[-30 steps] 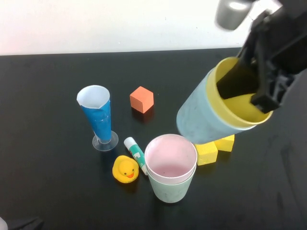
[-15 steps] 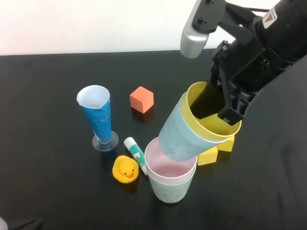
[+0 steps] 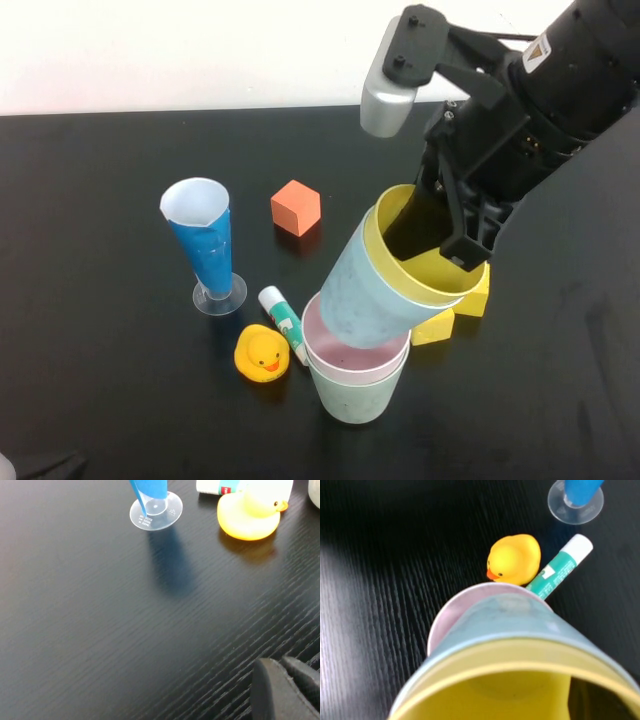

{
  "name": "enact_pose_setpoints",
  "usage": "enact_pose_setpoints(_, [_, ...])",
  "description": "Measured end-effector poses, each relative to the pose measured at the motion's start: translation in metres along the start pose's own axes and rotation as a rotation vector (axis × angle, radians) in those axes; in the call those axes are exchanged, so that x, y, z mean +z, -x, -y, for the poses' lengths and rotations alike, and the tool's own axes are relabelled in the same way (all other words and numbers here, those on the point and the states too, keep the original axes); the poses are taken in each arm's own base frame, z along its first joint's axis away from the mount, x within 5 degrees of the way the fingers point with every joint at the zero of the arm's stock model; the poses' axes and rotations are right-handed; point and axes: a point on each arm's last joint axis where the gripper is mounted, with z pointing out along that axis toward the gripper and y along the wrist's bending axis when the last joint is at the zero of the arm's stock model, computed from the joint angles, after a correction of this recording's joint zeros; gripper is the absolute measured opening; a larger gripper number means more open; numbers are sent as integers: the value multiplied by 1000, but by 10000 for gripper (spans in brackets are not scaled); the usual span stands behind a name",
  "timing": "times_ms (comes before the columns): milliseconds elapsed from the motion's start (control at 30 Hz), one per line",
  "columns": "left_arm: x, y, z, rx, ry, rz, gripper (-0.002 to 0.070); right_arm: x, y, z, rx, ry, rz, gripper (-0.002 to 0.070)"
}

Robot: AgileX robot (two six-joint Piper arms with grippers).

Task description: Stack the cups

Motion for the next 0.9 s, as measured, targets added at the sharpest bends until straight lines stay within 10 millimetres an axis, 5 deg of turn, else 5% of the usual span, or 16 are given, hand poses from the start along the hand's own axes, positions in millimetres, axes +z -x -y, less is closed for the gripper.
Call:
enact_pose_setpoints(267, [0, 0, 0, 0, 0, 0, 1, 0, 0, 0, -3, 2, 1, 197])
enact_pose_setpoints(433, [0, 0, 0, 0, 0, 0, 1, -5, 4, 0, 8, -10, 17, 220])
enact_pose_setpoints(667, [0, -1, 0, -53, 1, -8, 1, -49, 5, -24, -27, -72, 104, 223])
enact_pose_setpoints(900, [-5, -1, 0, -112, 2, 21, 1, -95, -29, -73, -51, -164, 220, 177])
